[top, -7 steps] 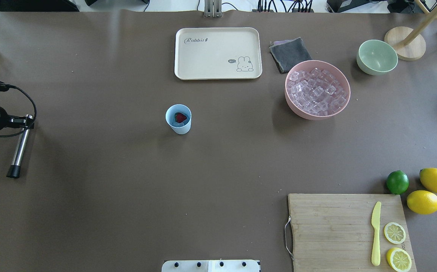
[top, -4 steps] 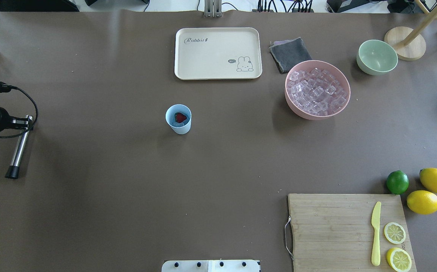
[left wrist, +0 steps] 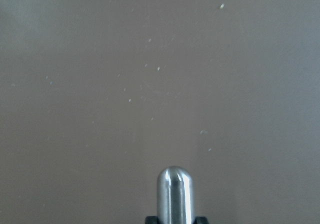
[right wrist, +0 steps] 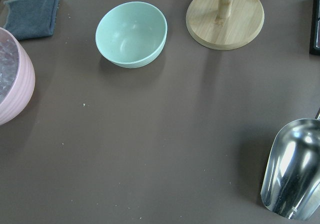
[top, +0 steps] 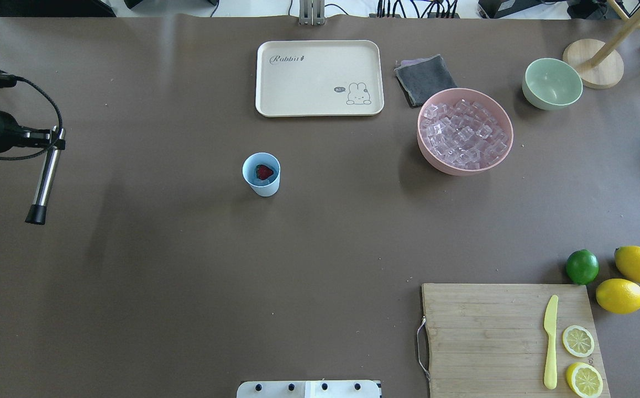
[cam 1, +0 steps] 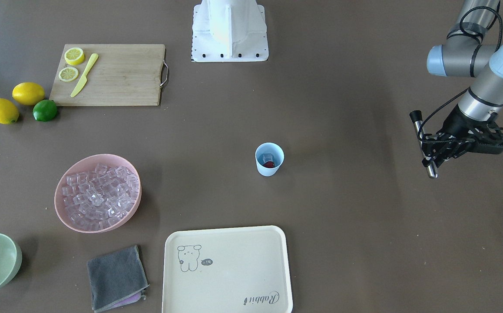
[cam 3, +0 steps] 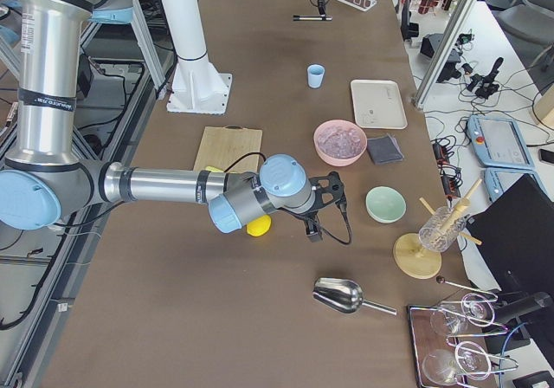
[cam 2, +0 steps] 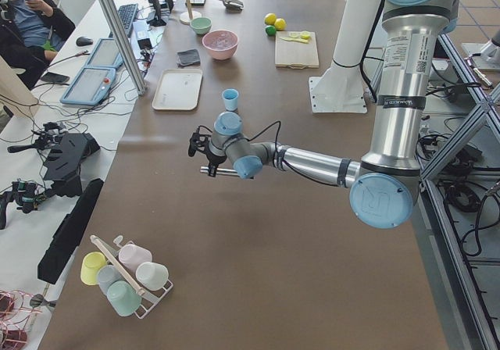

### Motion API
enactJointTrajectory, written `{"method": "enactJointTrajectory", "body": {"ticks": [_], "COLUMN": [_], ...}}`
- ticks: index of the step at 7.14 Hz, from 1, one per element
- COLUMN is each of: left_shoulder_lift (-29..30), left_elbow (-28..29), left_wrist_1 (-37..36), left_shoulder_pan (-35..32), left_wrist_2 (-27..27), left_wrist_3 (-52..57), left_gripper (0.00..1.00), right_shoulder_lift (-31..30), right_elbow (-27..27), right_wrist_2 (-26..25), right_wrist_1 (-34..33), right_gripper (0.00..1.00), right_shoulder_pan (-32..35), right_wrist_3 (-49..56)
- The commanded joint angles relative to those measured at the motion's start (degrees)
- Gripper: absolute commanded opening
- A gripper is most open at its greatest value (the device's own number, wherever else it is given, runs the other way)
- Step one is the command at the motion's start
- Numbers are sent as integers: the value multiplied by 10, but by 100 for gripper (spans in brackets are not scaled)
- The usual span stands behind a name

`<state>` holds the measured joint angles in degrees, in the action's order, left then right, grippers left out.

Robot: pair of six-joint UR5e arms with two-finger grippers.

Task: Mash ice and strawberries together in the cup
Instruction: 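Lift the pestle with the left gripper and lower it into the blue cup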

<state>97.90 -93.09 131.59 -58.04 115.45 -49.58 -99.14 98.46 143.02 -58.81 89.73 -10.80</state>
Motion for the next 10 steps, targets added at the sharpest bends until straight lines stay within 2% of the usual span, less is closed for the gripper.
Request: {"method": "enactJointTrajectory", "body": {"ticks": [1, 3, 4, 5, 6, 7, 8, 10], "left_shoulder_lift": [115, 179, 199, 197, 211, 240, 241, 242], "left_elbow": [-8, -13, -32, -62, -62, -66, -68, -61], "left_wrist_1": [15, 34, 57, 80, 129, 135, 135, 135], "left_shoulder_pan": [1, 18, 42, 139, 227, 256, 258, 258], "left_wrist_2": [-86, -130, -182, -316, -447, -494, -498, -494], "left_wrist_3": [-9, -4, -10, -30, -28, -26, -25, 4], "left_gripper": [31, 31, 32, 32, 32, 31, 31, 31], "right_shoulder_lift": [-15, -27, -28, -28, -33, -41, -51, -63], "right_elbow": [11, 21, 22, 19, 16, 10, -7, -14], "right_wrist_2": [4, 6, 8, 9, 7, 2, -16, -109], "right_wrist_1": [3, 3, 2, 0, -1, -5, -11, -99], "right_gripper": [98, 98, 98, 98, 98, 98, 98, 98], "right_shoulder_pan": [1, 1, 2, 1, 1, 6, 16, 14], "right_wrist_3": [2, 2, 2, 2, 1, 2, 2, 4]}}
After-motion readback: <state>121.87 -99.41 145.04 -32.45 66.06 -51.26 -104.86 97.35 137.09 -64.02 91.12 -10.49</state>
